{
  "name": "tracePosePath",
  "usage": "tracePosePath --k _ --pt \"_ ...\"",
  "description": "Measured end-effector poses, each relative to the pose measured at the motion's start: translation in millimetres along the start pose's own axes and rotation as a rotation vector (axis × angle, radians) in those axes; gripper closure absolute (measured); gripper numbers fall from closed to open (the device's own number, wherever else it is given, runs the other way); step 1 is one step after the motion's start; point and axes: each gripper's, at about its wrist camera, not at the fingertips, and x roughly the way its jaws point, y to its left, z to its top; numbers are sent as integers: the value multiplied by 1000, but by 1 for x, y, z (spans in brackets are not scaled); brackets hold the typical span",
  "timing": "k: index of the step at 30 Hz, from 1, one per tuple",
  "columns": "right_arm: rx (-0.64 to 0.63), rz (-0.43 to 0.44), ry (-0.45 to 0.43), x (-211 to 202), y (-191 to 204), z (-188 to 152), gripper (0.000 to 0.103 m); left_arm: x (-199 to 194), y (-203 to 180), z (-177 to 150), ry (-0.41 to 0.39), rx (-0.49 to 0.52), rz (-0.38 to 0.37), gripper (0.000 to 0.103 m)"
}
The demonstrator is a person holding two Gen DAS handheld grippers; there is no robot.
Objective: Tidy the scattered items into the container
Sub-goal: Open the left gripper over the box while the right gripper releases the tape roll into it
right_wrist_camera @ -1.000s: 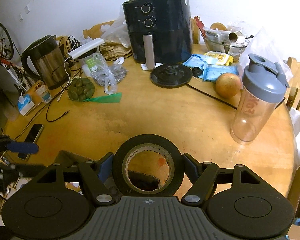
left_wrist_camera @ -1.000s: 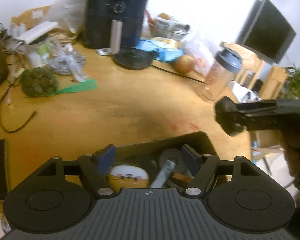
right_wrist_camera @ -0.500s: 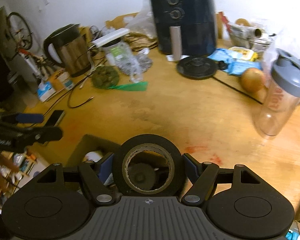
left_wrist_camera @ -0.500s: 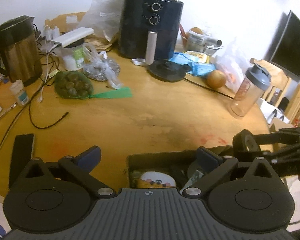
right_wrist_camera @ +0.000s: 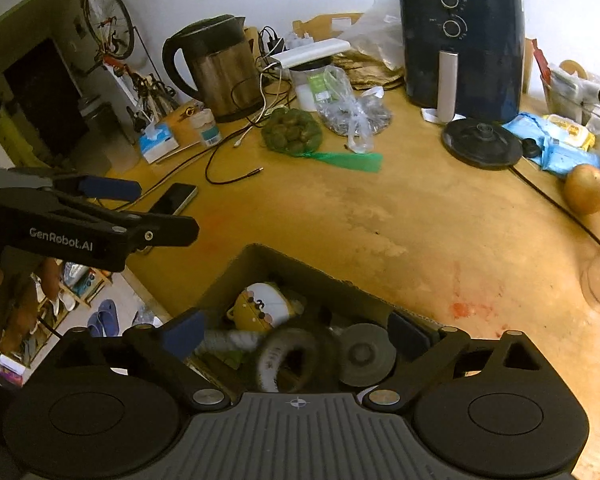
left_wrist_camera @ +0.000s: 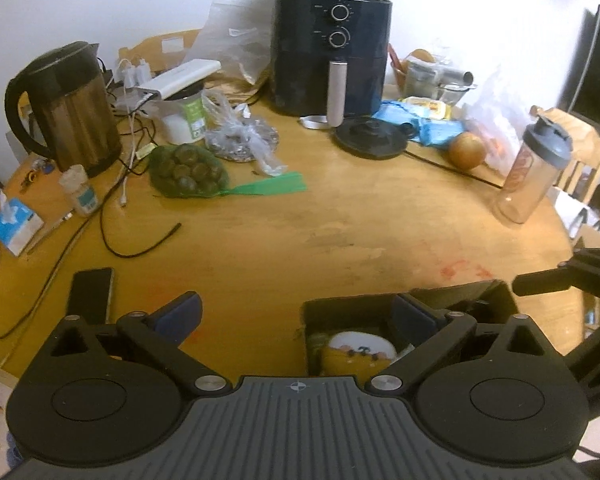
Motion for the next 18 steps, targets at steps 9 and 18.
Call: tracePosePath --k 9,18 --pt "48 -27 27 0 -14 -10 3 2 -5 0 9 39 3 0" --pt "87 -113 -15 -9 -23 -14 0 4 -20 4 -11 111 54 0"
